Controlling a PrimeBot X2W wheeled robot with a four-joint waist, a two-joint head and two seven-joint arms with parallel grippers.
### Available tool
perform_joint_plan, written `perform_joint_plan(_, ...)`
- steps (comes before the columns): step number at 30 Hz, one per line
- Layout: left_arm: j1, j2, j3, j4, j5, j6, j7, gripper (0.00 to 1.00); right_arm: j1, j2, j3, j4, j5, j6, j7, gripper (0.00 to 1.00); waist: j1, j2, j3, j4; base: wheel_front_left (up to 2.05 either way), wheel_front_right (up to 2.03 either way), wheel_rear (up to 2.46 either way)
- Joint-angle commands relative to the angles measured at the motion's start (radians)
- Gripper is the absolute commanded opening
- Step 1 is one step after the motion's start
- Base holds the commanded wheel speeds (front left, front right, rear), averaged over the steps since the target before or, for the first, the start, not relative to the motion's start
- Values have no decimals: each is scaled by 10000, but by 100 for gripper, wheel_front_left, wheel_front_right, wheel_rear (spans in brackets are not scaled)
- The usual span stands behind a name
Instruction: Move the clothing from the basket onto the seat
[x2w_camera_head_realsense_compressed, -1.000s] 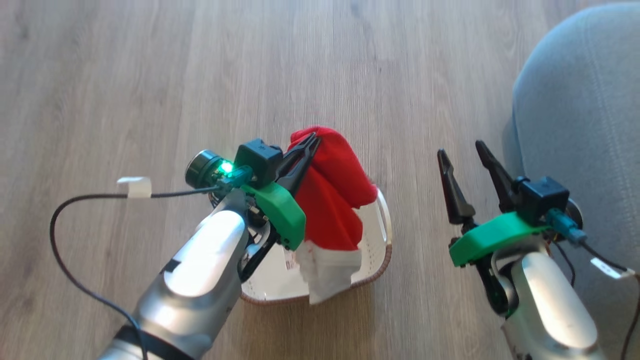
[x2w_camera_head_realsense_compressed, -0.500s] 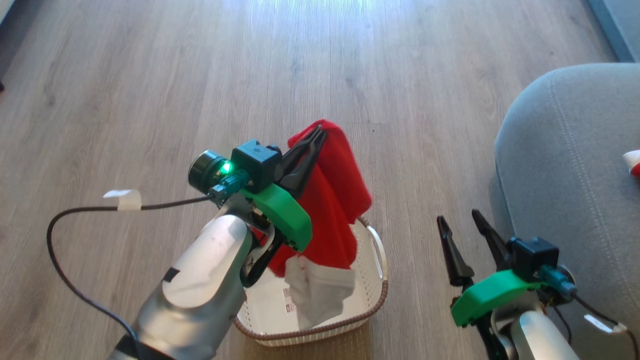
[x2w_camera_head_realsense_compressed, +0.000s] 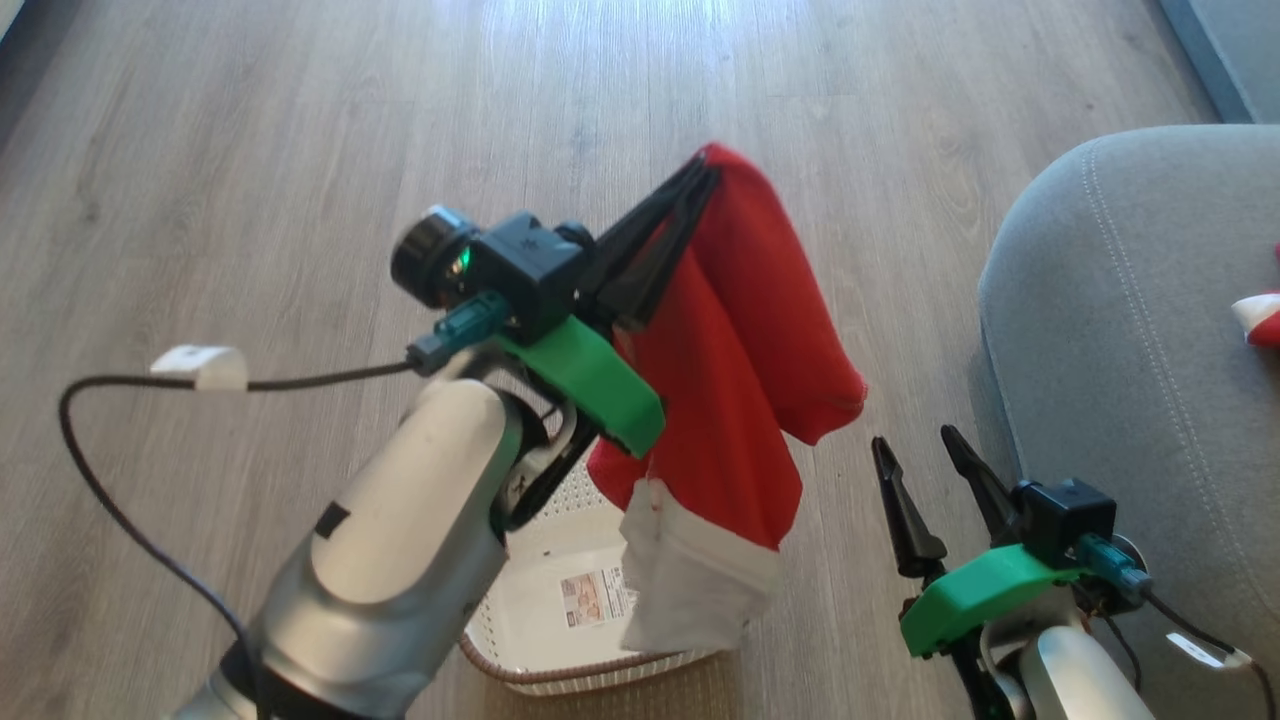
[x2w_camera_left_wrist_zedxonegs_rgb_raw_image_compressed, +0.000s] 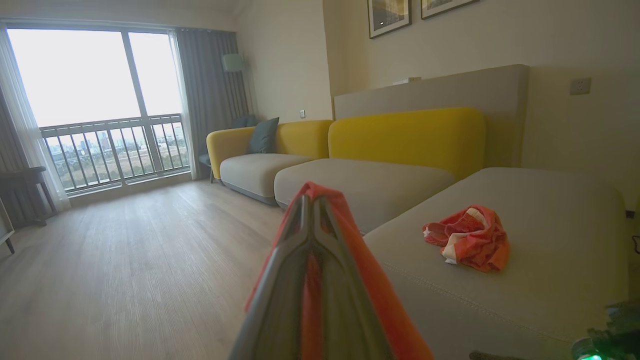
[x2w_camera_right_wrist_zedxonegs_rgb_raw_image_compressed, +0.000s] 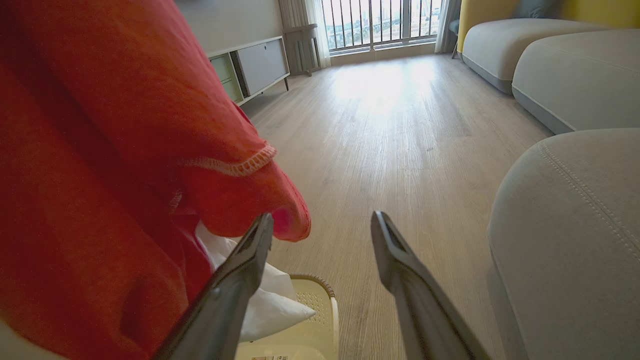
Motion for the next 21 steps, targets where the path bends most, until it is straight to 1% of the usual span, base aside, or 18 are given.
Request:
perform_joint_plan(1, -705, 198, 388, -420, 33, 84, 48, 0, -340, 51, 231, -310, 41, -4, -67, 100, 1, -1, -2, -8, 0, 0, 0)
perform_joint_plan(6, -809, 173, 345, -873, 9, 160, 162, 0, -305, 51, 207, -307, 43, -4, -67, 100, 1, -1, -30, -76, 0, 0, 0)
perform_joint_plan(14, -685, 170, 189, -1103, -29, 229, 230, 0, -350, 51, 279, -362, 23, -4, -67, 100, 1, -1, -4, -136, 0, 0, 0)
perform_joint_plan(18, -637, 195, 174, -1168, -89, 241, 228, 0, -532, 51, 721, -870, 153, -4, -67, 100, 1, -1, 47, -120, 0, 0, 0)
perform_joint_plan(21, -623, 217, 147, -1199, -93, 257, 221, 0, -733, 51, 1488, -1632, 413, -4, -67, 100, 1, -1, 83, -102, 0, 0, 0)
